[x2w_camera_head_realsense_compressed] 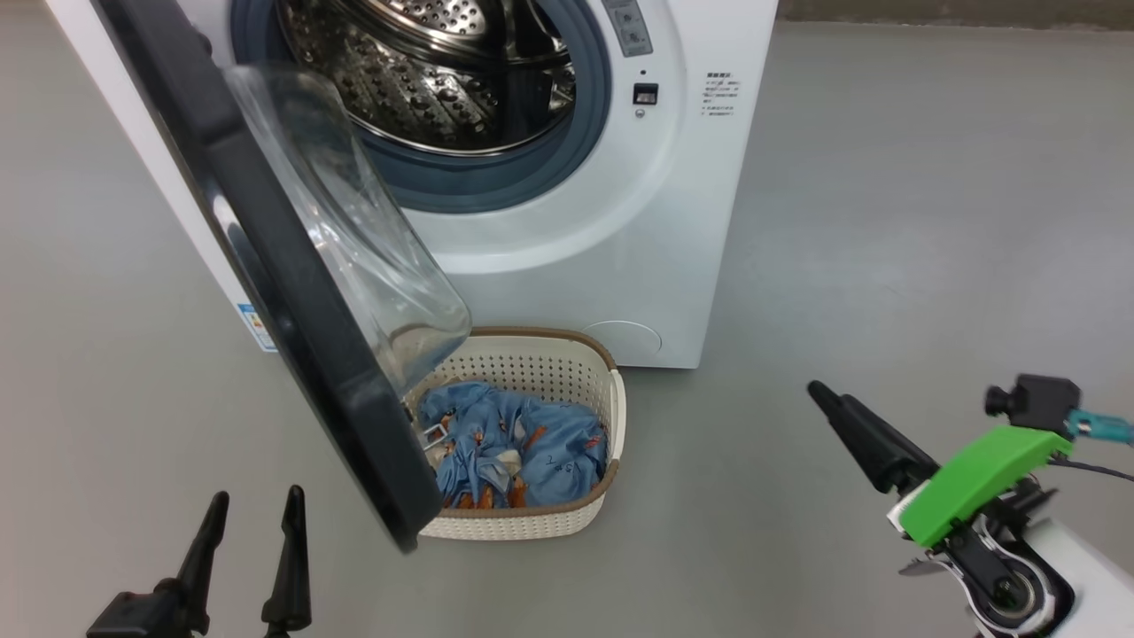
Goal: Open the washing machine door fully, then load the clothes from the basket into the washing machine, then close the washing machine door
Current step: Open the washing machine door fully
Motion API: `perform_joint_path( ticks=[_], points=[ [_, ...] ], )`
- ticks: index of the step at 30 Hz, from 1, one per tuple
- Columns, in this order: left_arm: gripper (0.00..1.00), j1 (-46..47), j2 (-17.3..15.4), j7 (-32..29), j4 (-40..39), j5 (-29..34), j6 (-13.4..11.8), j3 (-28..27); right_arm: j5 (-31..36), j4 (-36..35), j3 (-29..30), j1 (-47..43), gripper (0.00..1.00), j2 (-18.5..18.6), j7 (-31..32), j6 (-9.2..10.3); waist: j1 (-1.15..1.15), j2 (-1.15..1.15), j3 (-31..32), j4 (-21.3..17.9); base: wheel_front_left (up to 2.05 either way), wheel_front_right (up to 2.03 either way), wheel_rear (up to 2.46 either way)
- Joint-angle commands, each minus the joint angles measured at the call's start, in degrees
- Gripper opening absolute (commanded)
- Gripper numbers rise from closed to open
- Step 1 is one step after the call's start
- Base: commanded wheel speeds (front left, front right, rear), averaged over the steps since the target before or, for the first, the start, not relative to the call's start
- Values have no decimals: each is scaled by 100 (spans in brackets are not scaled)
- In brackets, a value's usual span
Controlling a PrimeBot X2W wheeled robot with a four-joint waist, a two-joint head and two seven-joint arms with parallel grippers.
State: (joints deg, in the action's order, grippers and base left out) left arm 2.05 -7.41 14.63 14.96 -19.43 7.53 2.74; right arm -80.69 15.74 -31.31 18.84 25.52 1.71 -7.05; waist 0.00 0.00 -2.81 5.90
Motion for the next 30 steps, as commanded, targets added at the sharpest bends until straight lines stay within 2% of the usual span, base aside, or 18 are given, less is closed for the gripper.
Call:
perform_joint_path(
  ticks=[1,8,14,24,25,30],
  points=[
    [100,49,-63,37,-157,33,-4,-228,22,-119,-62,-130,100,184,-254,-44,0,0,20,-44,0,0,0],
    [100,-15,-62,37,-191,37,-4,-296,359,-23,-470,-343,100,638,-1341,-44,0,0,27,-121,0,0,0],
    [100,-97,-11,37,-209,50,-4,-359,772,193,-516,-510,100,847,-1660,-44,0,0,88,-180,0,0,0],
    [100,-181,40,37,-252,68,-4,-402,2644,-78,1343,-1316,100,310,-1669,-44,0,0,148,-201,0,0,0],
    [100,-181,40,37,-252,68,-4,-402,2644,-78,1343,-1316,100,310,-1669,-44,0,0,148,-201,0,0,0],
    [100,-181,53,37,-253,82,-4,-402,3637,-389,2079,-1711,100,25,-1670,-44,0,0,148,-175,0,0,0]
  ],
)
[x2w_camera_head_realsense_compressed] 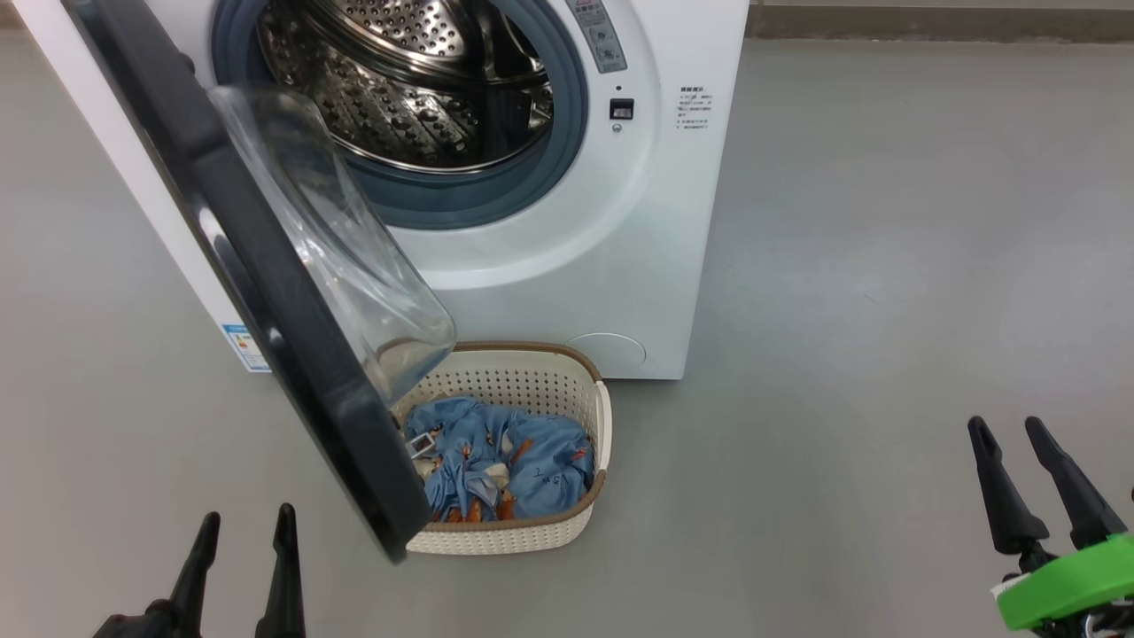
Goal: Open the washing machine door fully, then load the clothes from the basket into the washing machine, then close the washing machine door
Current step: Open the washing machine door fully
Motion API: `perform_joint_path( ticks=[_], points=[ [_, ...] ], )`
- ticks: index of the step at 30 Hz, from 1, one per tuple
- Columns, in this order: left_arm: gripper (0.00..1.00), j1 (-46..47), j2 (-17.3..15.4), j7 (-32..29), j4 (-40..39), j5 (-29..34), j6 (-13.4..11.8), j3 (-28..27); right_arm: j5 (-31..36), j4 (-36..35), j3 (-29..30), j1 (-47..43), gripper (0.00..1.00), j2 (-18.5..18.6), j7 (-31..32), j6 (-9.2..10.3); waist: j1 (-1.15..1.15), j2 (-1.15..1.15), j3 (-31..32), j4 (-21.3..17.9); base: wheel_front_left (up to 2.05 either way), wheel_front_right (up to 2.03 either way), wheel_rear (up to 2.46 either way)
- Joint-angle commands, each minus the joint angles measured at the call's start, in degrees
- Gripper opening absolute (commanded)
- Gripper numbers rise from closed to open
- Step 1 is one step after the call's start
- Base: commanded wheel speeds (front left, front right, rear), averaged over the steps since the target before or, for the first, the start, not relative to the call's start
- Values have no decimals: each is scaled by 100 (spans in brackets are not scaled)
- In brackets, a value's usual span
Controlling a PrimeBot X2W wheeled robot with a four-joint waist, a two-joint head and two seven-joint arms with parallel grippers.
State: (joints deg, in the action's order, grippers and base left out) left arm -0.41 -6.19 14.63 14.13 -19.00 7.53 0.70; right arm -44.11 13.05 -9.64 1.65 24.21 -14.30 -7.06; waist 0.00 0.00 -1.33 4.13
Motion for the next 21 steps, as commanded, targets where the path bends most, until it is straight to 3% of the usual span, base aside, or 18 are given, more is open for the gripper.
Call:
perform_joint_path(
  ticks=[1,9,16,18,20,21],
  points=[
    [100,65,-66,37,-172,40,-4,-199,175,-154,2,-66,100,104,-69,-43,0,0,0,6,0,0,0],
    [100,60,-62,37,-166,34,-4,-202,992,-297,553,-405,100,-282,-69,-43,0,0,-3,15,0,0,0],
    [100,107,-50,37,-214,-41,-4,-232,1026,-238,642,-452,100,-359,-70,-43,0,0,-9,39,0,0,0],
    [42,162,-44,37,-315,-28,-4,-320,1037,-241,659,-454,100,-371,-70,-43,0,0,-6,55,0,0,0],
    [2,233,-7,37,-531,-27,-4,-446,1057,-250,653,-451,100,-374,-70,-43,0,0,-2,71,0,0,0],
    [0,266,15,37,-679,-27,-4,-517,1066,-253,651,-448,100,-377,-70,-43,0,0,0,77,0,0,0]
  ],
)
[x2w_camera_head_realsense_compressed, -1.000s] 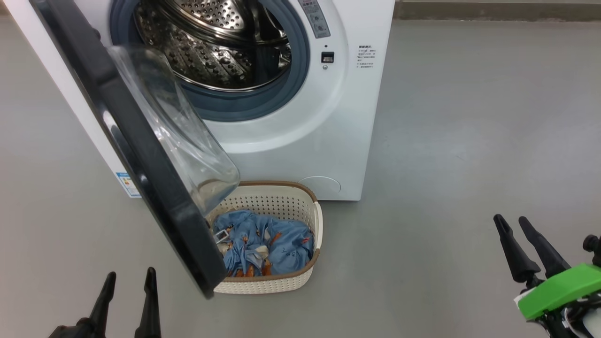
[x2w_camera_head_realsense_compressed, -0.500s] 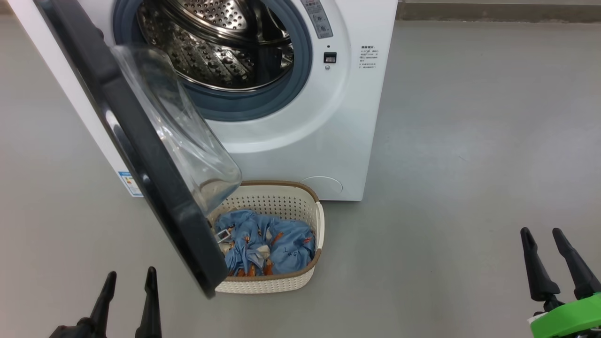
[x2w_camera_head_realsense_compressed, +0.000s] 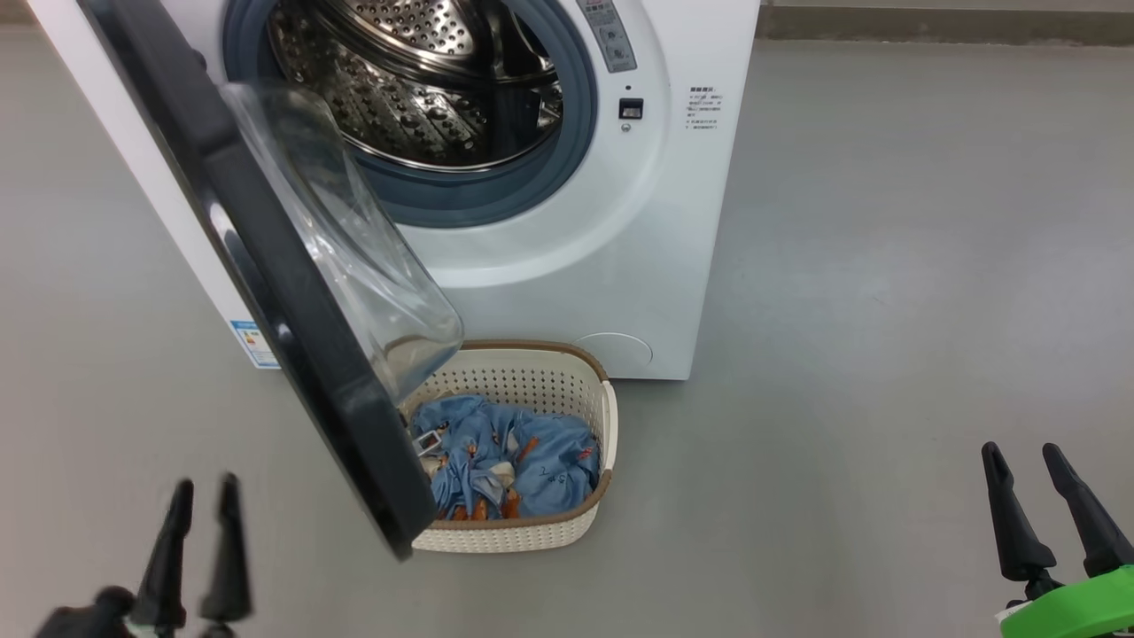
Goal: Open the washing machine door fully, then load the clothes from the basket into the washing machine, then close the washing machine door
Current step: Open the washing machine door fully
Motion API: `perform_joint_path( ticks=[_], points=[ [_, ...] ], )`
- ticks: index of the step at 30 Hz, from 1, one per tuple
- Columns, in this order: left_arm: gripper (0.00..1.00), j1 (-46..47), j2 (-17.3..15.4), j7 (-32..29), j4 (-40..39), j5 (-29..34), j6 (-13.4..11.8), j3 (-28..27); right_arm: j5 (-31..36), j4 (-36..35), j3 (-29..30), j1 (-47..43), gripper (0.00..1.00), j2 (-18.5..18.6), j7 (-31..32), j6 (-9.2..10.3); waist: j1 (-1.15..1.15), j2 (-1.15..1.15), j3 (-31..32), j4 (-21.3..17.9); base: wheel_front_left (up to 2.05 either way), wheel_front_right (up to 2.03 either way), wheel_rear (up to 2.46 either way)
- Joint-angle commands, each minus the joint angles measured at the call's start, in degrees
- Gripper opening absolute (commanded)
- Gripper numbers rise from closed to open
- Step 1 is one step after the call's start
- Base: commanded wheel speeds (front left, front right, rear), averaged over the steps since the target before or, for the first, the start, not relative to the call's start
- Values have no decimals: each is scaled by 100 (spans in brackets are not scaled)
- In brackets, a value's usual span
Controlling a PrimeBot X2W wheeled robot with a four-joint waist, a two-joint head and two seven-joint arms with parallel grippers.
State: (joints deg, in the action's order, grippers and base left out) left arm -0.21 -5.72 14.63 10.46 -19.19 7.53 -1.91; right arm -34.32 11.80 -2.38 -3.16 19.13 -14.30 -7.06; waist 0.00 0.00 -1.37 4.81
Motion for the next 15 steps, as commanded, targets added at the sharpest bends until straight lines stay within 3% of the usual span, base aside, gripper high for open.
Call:
perform_joint_path(
  ticks=[1,7,11,15],
  points=[
    [0,276,-11,37,-486,2,-4,-315,95,-137,-78,37,100,128,-70,-43,0,0,6,16,0,0,0],
    [0,375,152,37,-2007,67,-4,-261,162,-191,-93,55,100,135,-70,-43,0,0,0,41,0,0,0],
    [0,334,206,33,-2883,112,-4,314,192,-214,-95,72,100,136,-70,-43,0,0,-24,45,0,0,0],
    [0,313,233,-184,-3236,166,-4,1187,227,-239,-77,103,100,121,-70,-43,0,0,-71,45,0,0,0]
  ],
)
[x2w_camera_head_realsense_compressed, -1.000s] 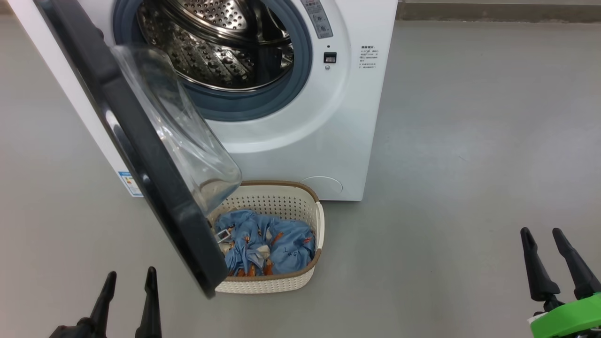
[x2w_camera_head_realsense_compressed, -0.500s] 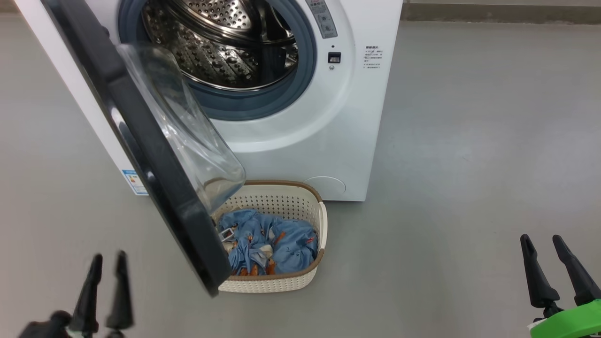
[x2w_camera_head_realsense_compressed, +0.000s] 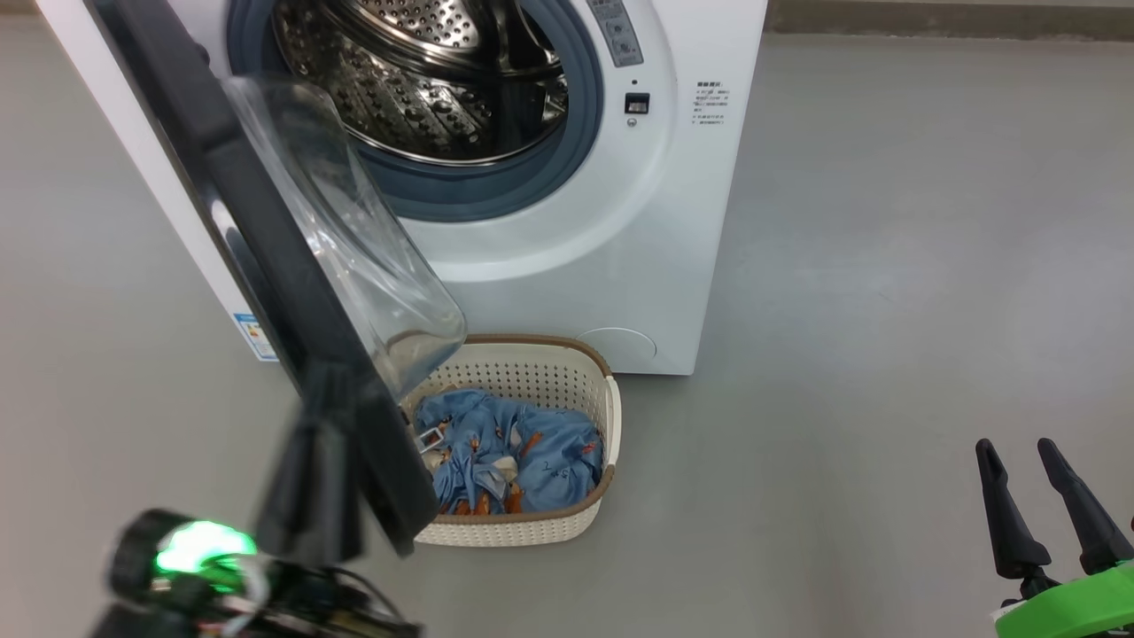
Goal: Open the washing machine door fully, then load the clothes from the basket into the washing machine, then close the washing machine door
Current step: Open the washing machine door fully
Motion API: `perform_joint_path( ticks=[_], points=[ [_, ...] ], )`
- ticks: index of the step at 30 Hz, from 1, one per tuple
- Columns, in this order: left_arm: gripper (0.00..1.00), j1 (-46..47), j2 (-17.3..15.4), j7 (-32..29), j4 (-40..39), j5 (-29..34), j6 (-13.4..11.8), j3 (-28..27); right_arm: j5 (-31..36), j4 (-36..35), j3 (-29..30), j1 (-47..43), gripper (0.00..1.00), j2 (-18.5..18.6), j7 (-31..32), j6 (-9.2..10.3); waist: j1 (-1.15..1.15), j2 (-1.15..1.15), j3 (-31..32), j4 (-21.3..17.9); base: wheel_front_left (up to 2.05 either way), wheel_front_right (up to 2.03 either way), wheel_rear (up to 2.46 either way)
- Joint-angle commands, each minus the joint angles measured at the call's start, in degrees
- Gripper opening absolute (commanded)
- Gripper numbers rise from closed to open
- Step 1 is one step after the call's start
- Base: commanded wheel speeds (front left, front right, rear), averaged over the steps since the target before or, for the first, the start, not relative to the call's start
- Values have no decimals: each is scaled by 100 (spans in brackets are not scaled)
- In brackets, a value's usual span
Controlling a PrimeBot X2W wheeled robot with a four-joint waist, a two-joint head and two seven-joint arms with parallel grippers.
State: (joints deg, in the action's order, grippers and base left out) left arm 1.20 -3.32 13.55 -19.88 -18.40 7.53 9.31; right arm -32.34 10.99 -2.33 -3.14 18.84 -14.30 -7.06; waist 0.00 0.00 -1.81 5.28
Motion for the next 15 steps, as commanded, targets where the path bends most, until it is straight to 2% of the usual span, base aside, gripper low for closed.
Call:
perform_joint_path(
  ticks=[1,3,4,15],
  points=[
    [0,176,3,-94,-188,54,-5,241,37,-161,-82,113,100,148,-70,-43,0,0,-44,-2,0,0,0],
    [0,173,13,-111,-112,-15,-6,407,42,-163,-86,128,100,144,-70,-43,0,0,-58,-5,0,0,0],
    [0,193,25,-98,100,-88,-44,663,42,-162,-118,170,100,132,-70,-43,0,0,-91,-38,0,0,0],
    [0,606,43,109,1568,-688,-272,1195,81,-179,-172,286,100,104,-70,-43,0,0,-227,-93,0,0,0]
  ],
)
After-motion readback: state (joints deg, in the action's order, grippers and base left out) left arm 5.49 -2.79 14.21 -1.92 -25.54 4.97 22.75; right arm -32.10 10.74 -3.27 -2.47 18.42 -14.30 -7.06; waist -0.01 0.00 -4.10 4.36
